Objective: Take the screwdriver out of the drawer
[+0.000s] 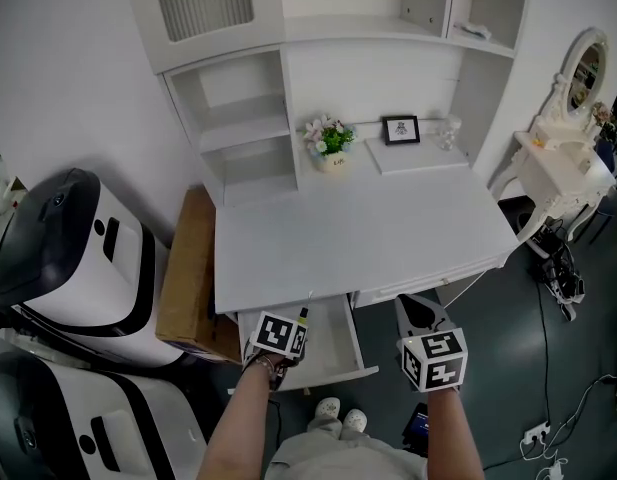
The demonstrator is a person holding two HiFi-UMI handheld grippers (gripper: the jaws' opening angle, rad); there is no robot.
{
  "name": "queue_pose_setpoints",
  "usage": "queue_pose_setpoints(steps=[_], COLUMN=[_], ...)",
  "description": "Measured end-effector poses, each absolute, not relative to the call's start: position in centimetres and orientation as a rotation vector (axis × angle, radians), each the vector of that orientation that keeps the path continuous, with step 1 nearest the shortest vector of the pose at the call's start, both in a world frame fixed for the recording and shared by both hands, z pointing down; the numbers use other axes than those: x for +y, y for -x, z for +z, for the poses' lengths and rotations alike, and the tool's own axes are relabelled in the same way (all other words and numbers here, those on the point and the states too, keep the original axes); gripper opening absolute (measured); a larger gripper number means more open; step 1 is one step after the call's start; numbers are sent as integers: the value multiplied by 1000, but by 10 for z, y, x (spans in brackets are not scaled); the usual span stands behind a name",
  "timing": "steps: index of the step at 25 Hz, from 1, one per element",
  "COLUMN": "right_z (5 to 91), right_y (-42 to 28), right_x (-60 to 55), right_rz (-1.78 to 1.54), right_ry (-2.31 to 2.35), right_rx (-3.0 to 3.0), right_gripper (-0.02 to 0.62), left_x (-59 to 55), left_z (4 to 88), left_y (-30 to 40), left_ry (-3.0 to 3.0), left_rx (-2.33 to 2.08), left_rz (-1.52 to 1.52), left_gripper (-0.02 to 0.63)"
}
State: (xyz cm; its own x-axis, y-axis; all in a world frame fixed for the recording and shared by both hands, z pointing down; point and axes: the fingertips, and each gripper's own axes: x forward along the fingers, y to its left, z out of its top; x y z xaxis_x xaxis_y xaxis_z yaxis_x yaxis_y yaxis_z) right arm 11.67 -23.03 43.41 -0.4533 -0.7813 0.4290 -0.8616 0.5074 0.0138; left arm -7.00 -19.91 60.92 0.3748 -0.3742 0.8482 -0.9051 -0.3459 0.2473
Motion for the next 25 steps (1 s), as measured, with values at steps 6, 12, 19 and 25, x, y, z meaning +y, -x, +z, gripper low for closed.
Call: queue_pose_setpoints(steps=[6, 12, 19, 25], right_z=[412, 391, 364, 336], right_y=[-117, -112, -109, -111], right_x=[-240, -246, -250, -253], right_rz=[241, 209, 174, 73], right_ry=[-1367, -1362, -1332, -1312], right_rx=[-2405, -2450, -2520, -2603], right_gripper=[6, 6, 6, 6], left_x=[-220, -238, -247, -252], left_z=[568, 523, 478, 428], left_y=[77, 91, 111, 122], left_ry=[-1970, -2023, -2072, -2148], left_rx=[-1228, -1384, -1584, -1751], left_rz=[793, 638, 485, 373], left_gripper=[80, 80, 80, 80])
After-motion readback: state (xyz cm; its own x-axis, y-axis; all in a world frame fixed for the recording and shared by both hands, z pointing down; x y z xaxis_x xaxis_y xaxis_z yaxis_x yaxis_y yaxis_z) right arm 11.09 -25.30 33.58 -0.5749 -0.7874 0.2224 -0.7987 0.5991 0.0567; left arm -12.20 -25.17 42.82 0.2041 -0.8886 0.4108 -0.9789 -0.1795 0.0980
